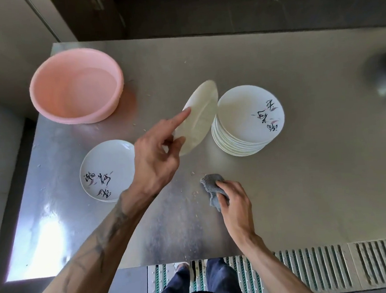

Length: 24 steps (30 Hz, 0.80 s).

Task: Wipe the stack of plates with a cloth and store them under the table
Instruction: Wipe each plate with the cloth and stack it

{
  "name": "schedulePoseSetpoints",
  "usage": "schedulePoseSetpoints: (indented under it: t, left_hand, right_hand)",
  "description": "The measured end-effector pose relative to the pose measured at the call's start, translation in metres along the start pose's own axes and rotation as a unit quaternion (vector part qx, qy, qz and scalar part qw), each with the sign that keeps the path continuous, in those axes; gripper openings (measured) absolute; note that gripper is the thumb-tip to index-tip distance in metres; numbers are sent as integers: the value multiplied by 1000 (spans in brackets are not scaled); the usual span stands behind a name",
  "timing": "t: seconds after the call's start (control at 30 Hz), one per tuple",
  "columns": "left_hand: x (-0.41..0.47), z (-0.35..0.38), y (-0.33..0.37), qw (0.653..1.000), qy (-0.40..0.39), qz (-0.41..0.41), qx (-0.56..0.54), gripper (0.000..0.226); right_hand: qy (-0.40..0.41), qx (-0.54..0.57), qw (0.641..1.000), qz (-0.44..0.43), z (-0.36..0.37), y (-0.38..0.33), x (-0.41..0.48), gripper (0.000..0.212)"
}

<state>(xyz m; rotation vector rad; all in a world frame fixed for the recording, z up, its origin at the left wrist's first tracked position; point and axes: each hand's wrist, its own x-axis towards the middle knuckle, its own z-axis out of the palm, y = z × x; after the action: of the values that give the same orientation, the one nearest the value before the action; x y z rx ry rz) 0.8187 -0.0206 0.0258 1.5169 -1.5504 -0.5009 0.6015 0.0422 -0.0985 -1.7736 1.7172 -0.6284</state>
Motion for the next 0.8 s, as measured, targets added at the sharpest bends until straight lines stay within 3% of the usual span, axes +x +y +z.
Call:
schedulePoseSetpoints:
  t: [0.27, 0.43, 0.6, 0.8]
  left_hand:
    - [59, 23, 13, 981, -26, 148, 121, 59]
    - [68, 45, 12, 962, -40, 214, 164, 43]
    - [67, 66, 4, 960, -49, 221, 164, 20]
    - [53, 96, -5, 977, -26, 179, 116, 12]
  right_hand:
    - [-18, 16, 1000, 3, 4, -14, 13, 34]
    - [-14, 17, 1000, -2, 2, -13, 16, 35]
    - [-15, 17, 1000, 7, 3, -12, 16, 34]
    - [-16, 18, 1000, 12, 4, -12, 15, 34]
